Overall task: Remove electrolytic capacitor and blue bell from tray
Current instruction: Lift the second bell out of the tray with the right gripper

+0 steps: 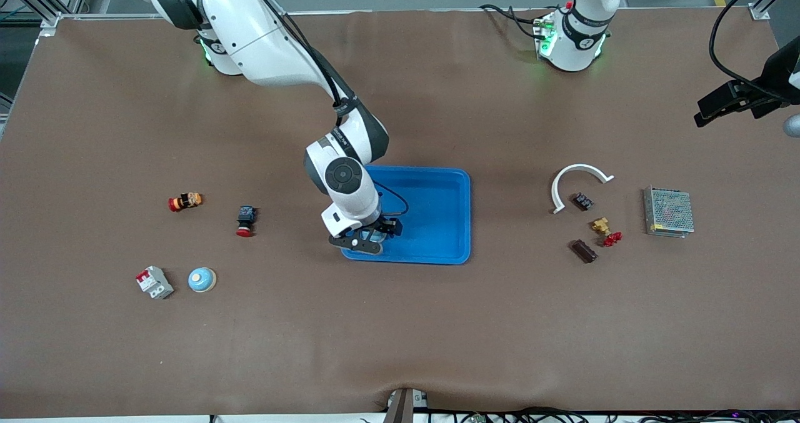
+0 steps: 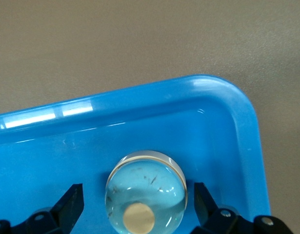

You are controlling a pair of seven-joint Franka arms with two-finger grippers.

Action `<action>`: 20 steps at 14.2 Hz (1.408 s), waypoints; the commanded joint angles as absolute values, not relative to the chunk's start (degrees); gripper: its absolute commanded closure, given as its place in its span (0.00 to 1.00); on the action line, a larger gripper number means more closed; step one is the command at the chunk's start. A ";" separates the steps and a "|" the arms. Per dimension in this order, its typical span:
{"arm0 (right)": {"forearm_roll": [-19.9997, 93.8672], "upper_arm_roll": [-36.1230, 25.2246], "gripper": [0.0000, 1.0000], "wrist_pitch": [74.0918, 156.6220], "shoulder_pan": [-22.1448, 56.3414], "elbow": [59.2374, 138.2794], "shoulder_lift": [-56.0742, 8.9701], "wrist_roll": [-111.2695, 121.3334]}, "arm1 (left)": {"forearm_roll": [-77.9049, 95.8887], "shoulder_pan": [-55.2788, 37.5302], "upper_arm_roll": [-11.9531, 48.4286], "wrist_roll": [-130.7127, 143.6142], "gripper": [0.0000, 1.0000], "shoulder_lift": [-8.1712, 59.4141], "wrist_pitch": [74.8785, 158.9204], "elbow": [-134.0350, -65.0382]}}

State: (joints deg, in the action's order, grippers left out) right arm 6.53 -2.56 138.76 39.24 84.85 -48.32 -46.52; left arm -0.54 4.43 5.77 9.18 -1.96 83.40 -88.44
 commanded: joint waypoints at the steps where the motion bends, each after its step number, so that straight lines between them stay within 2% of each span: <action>1: 5.45 -3.08 0.00 139.92 39.99 85.78 -48.16 -47.90 | 1.05 4.31 6.41 8.17 0.00 -2.02 82.35 -87.54; 5: 5.45 -3.08 0.00 139.75 39.99 85.69 -48.16 -47.81 | 0.97 4.57 8.00 8.35 0.00 -1.93 82.53 -87.45; 6: 5.45 -3.08 0.05 139.66 39.99 85.69 -48.08 -47.81 | 0.97 4.66 8.00 8.35 0.00 -1.93 82.53 -87.45; 8: 5.45 -2.99 0.21 139.40 39.90 85.69 -47.99 -47.81 | 1.14 4.83 7.91 8.35 0.00 -1.93 82.53 -87.45; 12: 5.54 -2.99 0.34 139.04 39.90 85.61 -47.81 -47.64 | 0.44 5.01 7.91 7.91 0.00 -1.93 82.53 -87.45; 16: 5.54 -2.99 0.36 138.34 39.73 85.43 -47.20 -47.37 | 0.53 4.92 7.73 7.91 0.00 -1.93 82.71 -87.45; 20: 5.54 -2.99 0.36 133.17 39.38 84.03 -45.80 -46.94 | 0.44 4.83 7.82 7.91 0.00 -1.93 82.97 -87.45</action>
